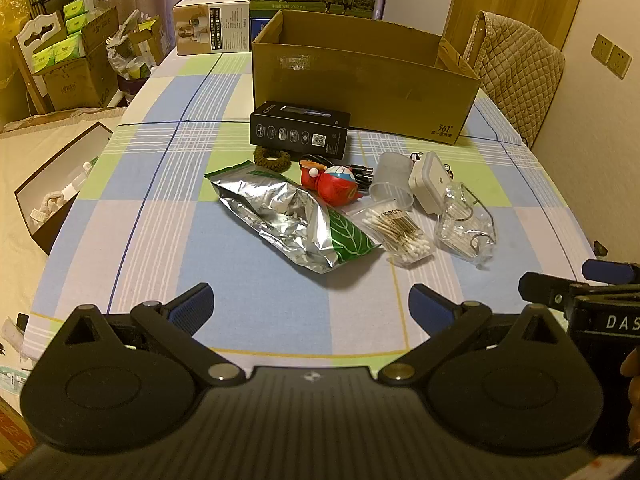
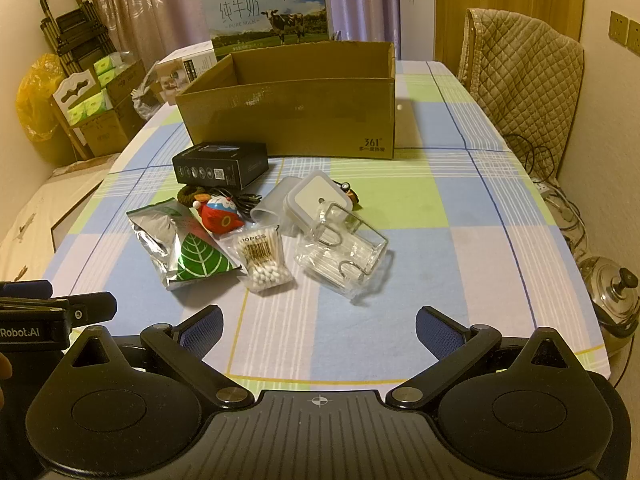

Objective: Organize objects
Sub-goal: 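Reach the right gripper to the cotton swab bag while the left reaches the foil bag, then grasp the cotton swab bag with the right gripper while the left grasps the foil bag, then carry the swab bag and foil bag over the cardboard box with both grippers, then open both grippers to drop the swab bag and foil bag into the box, then grasp the clear plastic holder with the right gripper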

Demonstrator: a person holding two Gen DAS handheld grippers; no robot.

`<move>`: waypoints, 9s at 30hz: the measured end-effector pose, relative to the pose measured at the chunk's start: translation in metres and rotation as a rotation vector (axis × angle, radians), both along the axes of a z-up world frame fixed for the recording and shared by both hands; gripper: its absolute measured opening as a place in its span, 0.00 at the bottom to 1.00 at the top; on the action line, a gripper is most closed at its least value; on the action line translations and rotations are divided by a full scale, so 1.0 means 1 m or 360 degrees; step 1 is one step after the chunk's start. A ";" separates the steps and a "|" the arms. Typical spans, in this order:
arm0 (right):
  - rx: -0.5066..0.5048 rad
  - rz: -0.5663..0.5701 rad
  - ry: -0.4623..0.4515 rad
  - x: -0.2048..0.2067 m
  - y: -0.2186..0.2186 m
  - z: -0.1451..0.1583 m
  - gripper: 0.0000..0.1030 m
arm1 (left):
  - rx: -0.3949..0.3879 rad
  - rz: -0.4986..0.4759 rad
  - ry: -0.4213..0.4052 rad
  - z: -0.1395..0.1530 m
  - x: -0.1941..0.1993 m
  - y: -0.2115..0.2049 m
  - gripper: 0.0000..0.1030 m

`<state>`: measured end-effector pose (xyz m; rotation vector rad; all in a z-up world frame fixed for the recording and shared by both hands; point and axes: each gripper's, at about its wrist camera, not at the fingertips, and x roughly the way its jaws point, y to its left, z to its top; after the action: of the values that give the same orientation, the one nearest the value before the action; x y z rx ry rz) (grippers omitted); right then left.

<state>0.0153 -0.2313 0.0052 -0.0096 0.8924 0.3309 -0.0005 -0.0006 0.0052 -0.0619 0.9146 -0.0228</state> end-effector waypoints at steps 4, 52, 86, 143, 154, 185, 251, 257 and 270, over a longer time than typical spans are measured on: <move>0.0001 0.0001 0.0003 0.000 0.000 0.000 0.98 | -0.0001 0.0001 0.0001 0.000 0.000 0.000 0.99; -0.0109 0.0422 0.0038 0.082 0.086 -0.082 0.62 | -0.0099 0.0166 0.0145 -0.040 0.078 0.066 0.99; -0.0120 0.0471 0.0134 0.087 0.098 -0.098 0.21 | -0.0223 0.0090 0.0261 -0.075 0.130 0.084 0.95; 0.0091 0.0385 -0.0013 0.077 0.077 -0.039 0.20 | -0.0058 -0.0151 0.0235 -0.011 0.104 0.054 0.34; 0.0161 0.0266 -0.0204 0.160 0.051 0.043 0.20 | -0.0036 -0.0291 0.0009 0.074 0.172 0.031 0.34; 0.0107 0.0107 -0.0173 0.316 0.040 0.037 0.20 | -0.0042 -0.0329 -0.0129 0.085 0.369 -0.001 0.40; 0.0114 -0.0048 -0.0153 0.027 -0.060 0.007 0.60 | 0.0045 -0.0099 -0.0242 0.044 0.064 0.015 0.99; 0.0139 -0.0064 -0.0118 0.031 -0.062 0.005 0.60 | -0.0067 -0.0029 -0.0153 0.029 0.053 0.025 0.99; 0.0148 -0.0049 -0.0058 0.046 -0.050 -0.009 0.60 | -0.0045 -0.0045 -0.0104 0.012 0.060 0.024 0.99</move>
<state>0.0611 -0.2808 -0.0041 0.0836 0.8393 0.3425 0.0599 0.0237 0.0170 -0.0740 0.8498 -0.0639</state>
